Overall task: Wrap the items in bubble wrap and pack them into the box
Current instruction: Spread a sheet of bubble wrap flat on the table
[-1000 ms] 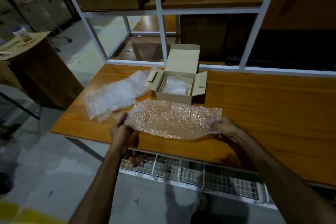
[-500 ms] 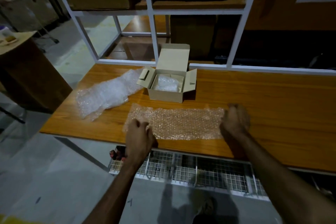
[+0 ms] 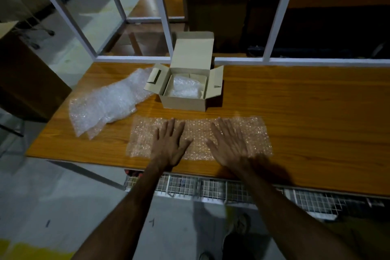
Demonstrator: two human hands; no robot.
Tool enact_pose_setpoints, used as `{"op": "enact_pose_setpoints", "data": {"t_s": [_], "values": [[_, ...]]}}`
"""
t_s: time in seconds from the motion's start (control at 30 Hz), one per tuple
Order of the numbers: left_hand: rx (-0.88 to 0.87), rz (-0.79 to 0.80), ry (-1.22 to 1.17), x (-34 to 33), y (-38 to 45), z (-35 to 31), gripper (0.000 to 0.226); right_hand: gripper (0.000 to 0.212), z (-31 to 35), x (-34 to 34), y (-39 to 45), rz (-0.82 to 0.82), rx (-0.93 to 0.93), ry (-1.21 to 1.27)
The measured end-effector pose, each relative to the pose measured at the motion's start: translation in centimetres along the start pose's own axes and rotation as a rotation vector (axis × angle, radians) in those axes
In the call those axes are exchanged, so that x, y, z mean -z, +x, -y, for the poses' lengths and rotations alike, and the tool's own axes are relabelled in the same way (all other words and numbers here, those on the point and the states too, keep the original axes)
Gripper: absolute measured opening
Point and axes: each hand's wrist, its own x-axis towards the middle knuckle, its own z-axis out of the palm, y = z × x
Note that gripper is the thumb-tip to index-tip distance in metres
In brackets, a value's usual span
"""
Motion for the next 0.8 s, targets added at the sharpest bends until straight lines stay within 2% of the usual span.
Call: {"op": "enact_pose_setpoints", "data": {"t_s": [0.23,0.47,0.63,0.73,0.8], "values": [[0.158,-0.038,-0.019,0.6,-0.7,5.7,0.087,0.081,-4.8,1.5,-0.6,-0.033,-0.159,-0.01],[0.223,-0.021,-0.036,1.4,-1.4,7.3,0.09,0.088,-7.5,2.3,-1.4,-0.05,-0.247,0.017],[0.242,-0.001,-0.014,1.8,-2.1,7.6,0.072,0.087,-8.8,2.8,-1.9,-0.011,-0.242,0.032],[0.338,-0.133,-0.036,2.2,-3.0,7.2,0.061,0.082,-9.0,3.4,-3.1,-0.031,-0.234,0.054],[0.485,-0.213,-0.082,2.5,-3.9,6.5,0.054,0.072,-9.1,3.5,-4.7,-0.086,-0.189,0.051]]}}
